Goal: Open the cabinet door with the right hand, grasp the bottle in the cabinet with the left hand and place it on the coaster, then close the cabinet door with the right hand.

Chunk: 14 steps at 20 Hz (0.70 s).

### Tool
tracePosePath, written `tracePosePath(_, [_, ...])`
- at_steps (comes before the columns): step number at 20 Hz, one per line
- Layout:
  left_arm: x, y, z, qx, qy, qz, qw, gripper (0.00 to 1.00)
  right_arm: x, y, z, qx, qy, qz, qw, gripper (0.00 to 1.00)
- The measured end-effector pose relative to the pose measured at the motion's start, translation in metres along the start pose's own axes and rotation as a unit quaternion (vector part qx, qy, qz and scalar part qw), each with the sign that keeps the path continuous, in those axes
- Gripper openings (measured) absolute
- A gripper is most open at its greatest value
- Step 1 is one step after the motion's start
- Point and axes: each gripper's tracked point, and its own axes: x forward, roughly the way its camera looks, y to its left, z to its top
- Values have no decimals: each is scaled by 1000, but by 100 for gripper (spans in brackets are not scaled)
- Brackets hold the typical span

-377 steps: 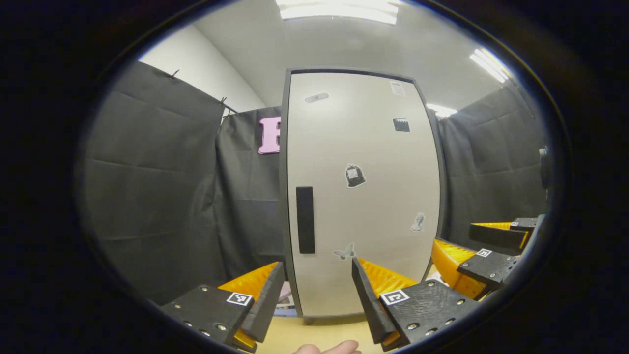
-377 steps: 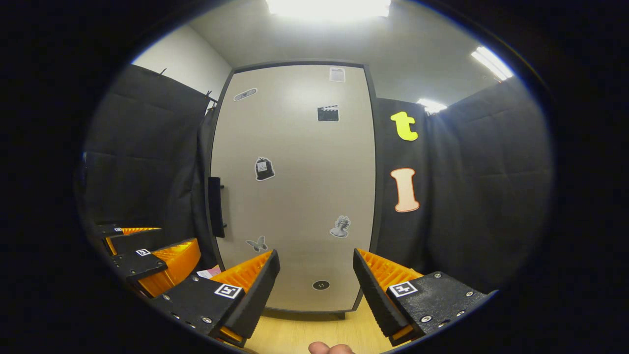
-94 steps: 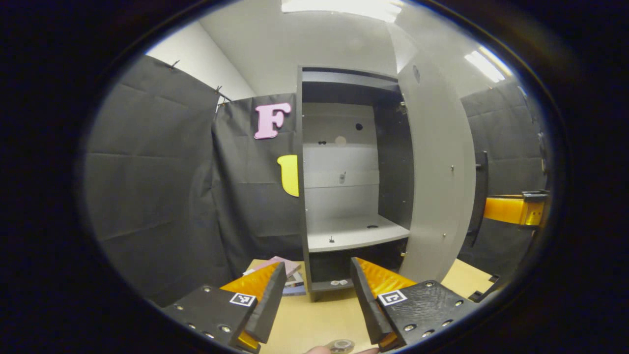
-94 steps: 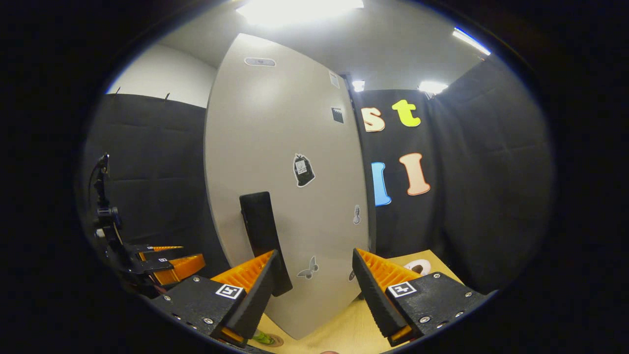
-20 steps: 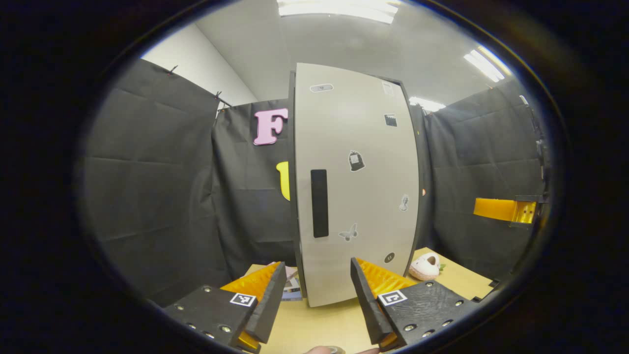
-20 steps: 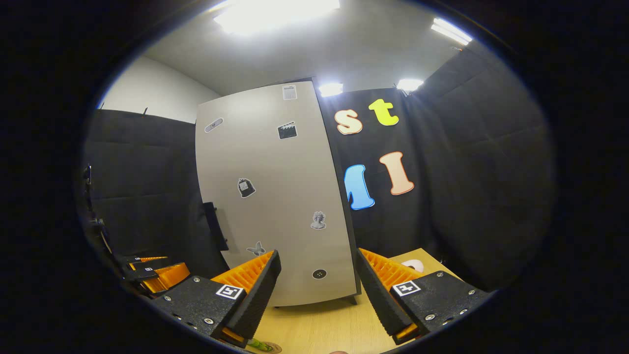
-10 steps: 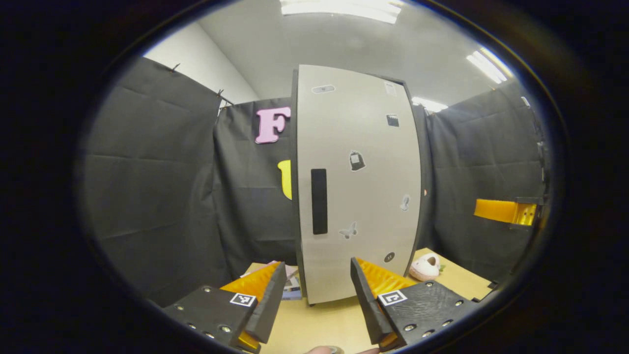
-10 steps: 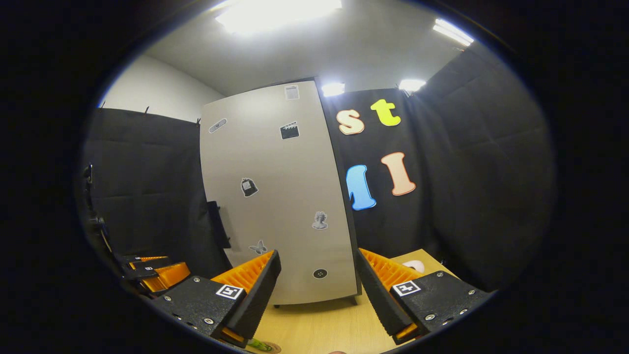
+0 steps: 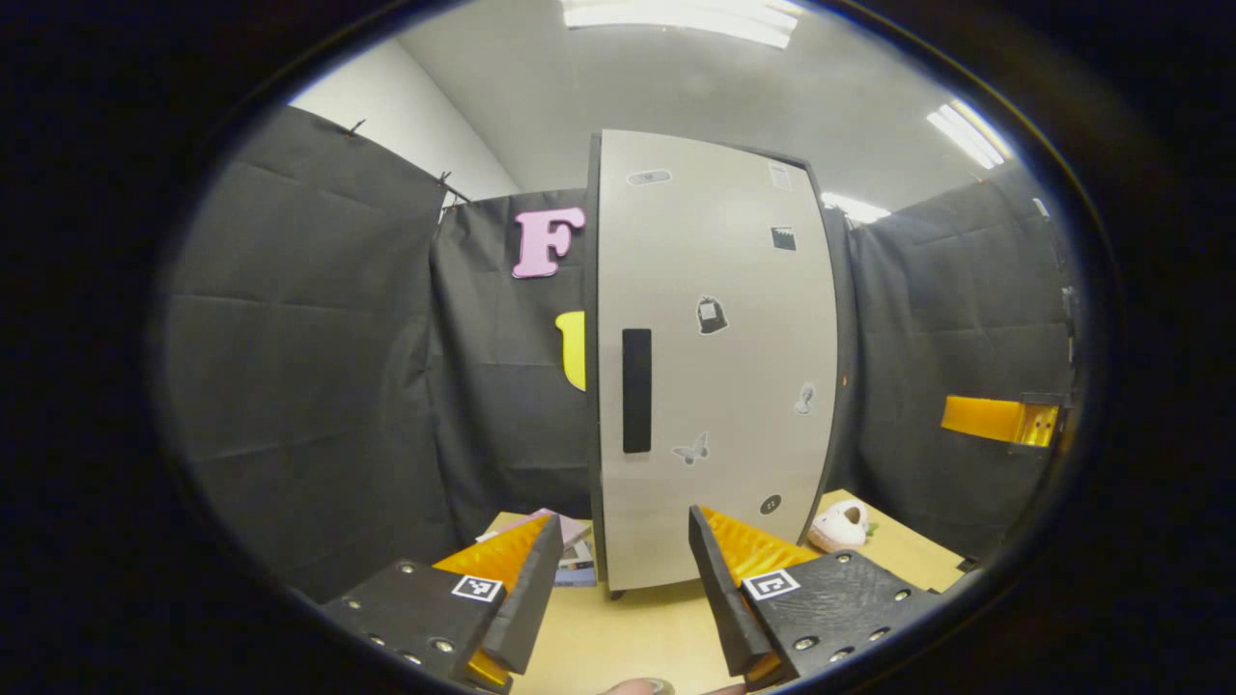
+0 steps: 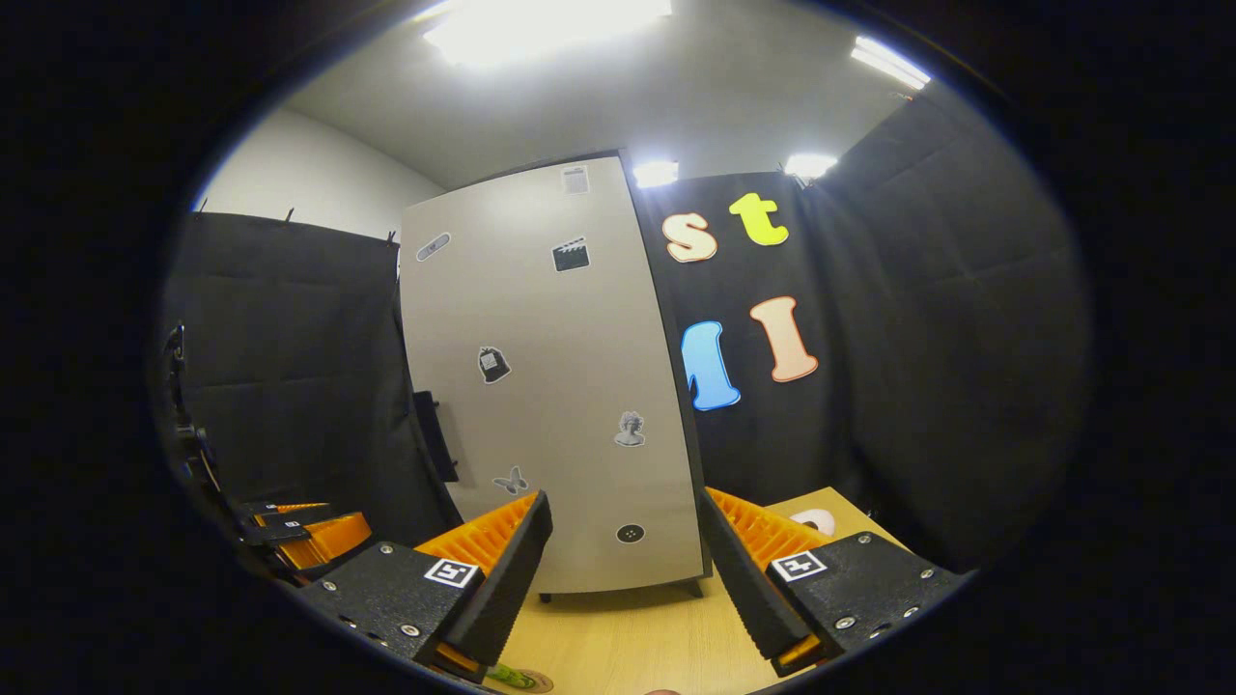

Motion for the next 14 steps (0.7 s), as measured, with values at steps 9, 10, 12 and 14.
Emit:
tracePosePath(9, [0, 0, -2, -9, 5, 7, 1000, 74, 0, 0, 1, -2, -5, -1, 1000, 94])
tracePosePath(10, [0, 0, -2, -11, 6, 8, 1000, 74, 0, 0, 1, -2, -5, -2, 1000, 94])
tracePosePath(12, [0, 0, -3, -14, 9, 9, 1000, 75, 0, -1, 0, 0, -4, -3, 1000, 94])
tracePosePath(14, [1, 0, -4, -15, 10, 9, 1000, 75, 0, -1, 0, 1, -3, -3, 1000, 94])
